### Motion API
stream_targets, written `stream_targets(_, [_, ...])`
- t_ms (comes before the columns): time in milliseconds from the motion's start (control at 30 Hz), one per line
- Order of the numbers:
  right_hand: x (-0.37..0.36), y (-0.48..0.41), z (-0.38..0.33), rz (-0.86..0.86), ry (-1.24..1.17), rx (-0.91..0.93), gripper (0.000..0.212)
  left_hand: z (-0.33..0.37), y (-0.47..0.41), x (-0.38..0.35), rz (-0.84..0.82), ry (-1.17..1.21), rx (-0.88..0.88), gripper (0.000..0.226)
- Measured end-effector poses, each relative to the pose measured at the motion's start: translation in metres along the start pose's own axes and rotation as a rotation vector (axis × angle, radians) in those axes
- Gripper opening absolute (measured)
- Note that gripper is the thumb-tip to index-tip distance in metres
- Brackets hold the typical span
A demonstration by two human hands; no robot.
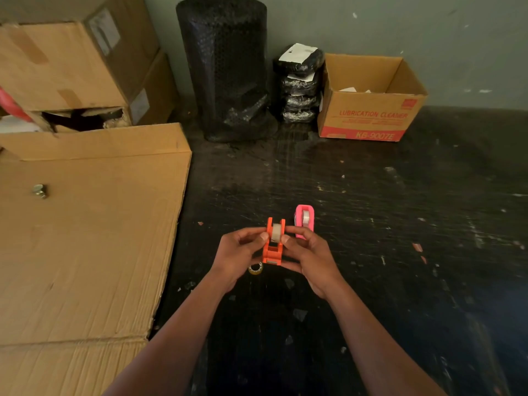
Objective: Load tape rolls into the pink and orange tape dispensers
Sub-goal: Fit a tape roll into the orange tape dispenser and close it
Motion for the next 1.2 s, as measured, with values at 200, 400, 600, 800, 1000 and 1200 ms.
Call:
stream_targets(200, [0.0, -0.009, 0.005, 0.039, 0.065, -0.027, 0.027, -0.012, -0.006, 0.001, -0.015, -0.074, 0.016, 0.02])
stream_targets(400, [0.002, -0.019, 0.006, 0.045, 0.094, -0.048, 0.03, -0.021, -0.018, 0.0, -0.014, -0.116, 0.036, 0.021])
stream_targets(600, [0.006, -0.035, 0.008, 0.102, 0.091, -0.077, 0.027, -0.035, -0.034, 0.001, -0.017, -0.134, 0.054, 0.024])
stream_targets(800, [0.008, -0.063, 0.025, 0.153, 0.121, -0.131, 0.026, -0.058, -0.051, 0.0, -0.04, -0.248, 0.131, 0.025])
stream_targets(1000, [0.015, -0.098, 0.046, 0.217, 0.335, -0.183, 0.031, -0.078, -0.064, -0.003, -0.046, -0.35, 0.229, 0.026])
stream_targets(1200, [0.035, -0.126, 0.075, 0.272, 0.412, -0.17, 0.036, -0.091, -0.067, -0.009, -0.052, -0.47, 0.234, 0.031])
Point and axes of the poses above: each hand's wrist, its own y-axis away from the middle knuckle, its own x-axis out of the back of the hand, z = x × y, the point moved 5 cm from there along -y, towards the middle knuckle, and after that the axes turned 15 degrees about -x, right-handed, at the moved point
